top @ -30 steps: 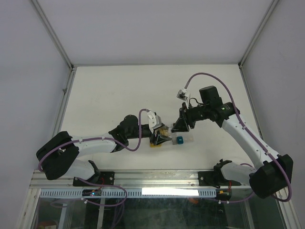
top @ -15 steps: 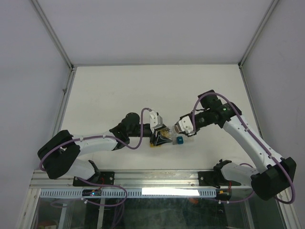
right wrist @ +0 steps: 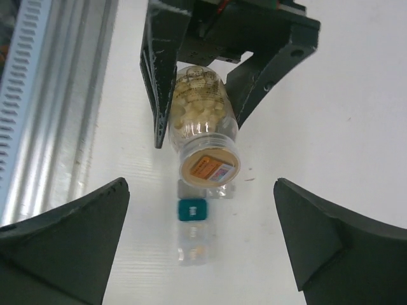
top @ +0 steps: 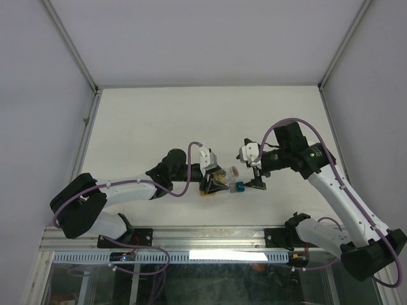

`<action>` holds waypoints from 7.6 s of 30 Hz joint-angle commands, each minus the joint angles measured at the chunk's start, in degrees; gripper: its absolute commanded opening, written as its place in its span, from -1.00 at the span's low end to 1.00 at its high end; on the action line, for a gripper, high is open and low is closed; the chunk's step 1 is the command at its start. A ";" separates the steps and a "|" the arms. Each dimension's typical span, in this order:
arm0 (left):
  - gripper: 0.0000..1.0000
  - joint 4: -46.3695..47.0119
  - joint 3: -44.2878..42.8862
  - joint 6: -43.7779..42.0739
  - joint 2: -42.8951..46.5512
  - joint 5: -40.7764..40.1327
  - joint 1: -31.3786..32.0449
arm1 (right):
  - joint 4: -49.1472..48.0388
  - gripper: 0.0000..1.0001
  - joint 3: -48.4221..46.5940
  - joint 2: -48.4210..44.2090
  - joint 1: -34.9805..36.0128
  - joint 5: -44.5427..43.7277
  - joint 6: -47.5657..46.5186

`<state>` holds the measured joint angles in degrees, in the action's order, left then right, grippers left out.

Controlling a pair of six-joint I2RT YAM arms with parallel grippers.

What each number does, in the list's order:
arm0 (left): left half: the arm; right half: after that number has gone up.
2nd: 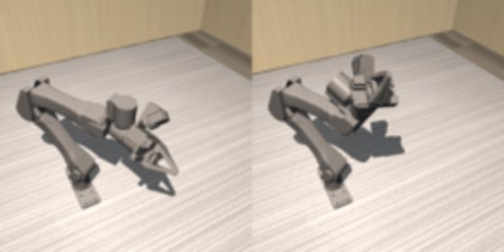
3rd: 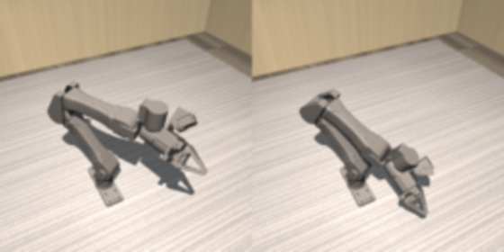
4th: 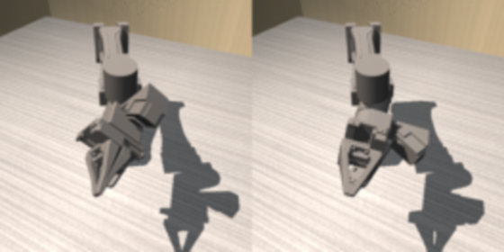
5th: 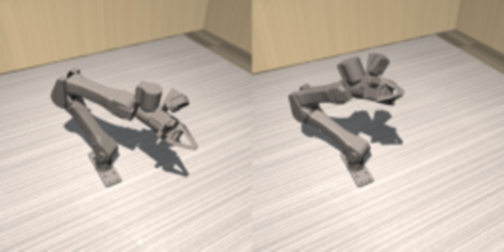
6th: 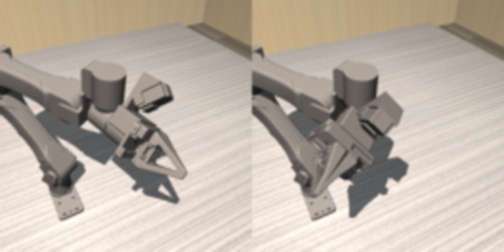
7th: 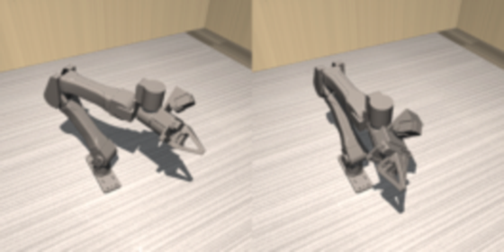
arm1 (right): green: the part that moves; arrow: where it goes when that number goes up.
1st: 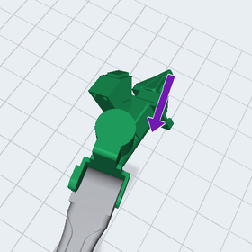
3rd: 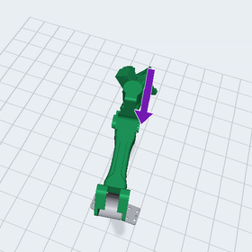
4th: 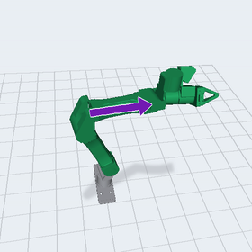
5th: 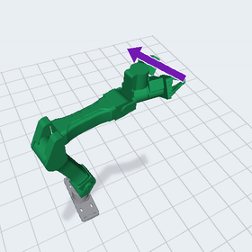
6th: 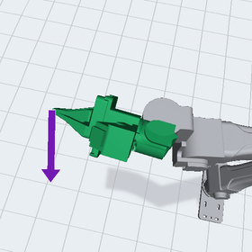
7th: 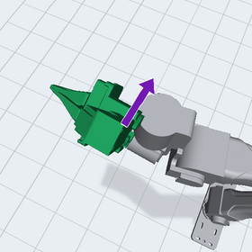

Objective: Sort the pills into containers

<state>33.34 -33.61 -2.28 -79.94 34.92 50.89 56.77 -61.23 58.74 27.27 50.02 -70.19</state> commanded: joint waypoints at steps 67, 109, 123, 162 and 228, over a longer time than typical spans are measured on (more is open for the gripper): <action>-1.00 8.02 1.17 5.01 2.88 -4.53 0.47 | -8.86 0.98 -1.18 1.06 -3.59 6.02 61.25; -1.00 7.04 -1.10 7.04 0.80 -3.90 1.27 | -12.70 -0.92 -1.05 11.87 -3.32 10.32 63.90; -1.00 8.62 -5.77 13.87 -6.53 17.74 -3.48 | -4.47 -1.00 -1.53 7.39 11.86 -12.55 -3.72; -1.00 -7.82 -6.82 3.38 3.40 -1.43 -0.44 | -13.71 -0.05 -5.51 10.33 2.10 -5.74 63.86; -1.00 -1.59 -6.76 7.12 1.88 4.37 -1.88 | -10.44 0.16 -4.58 9.50 0.32 0.71 68.23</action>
<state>28.36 -37.71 4.08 -79.64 39.92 49.08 47.46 -64.55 67.90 26.89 48.88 -2.59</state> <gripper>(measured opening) 0.523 0.621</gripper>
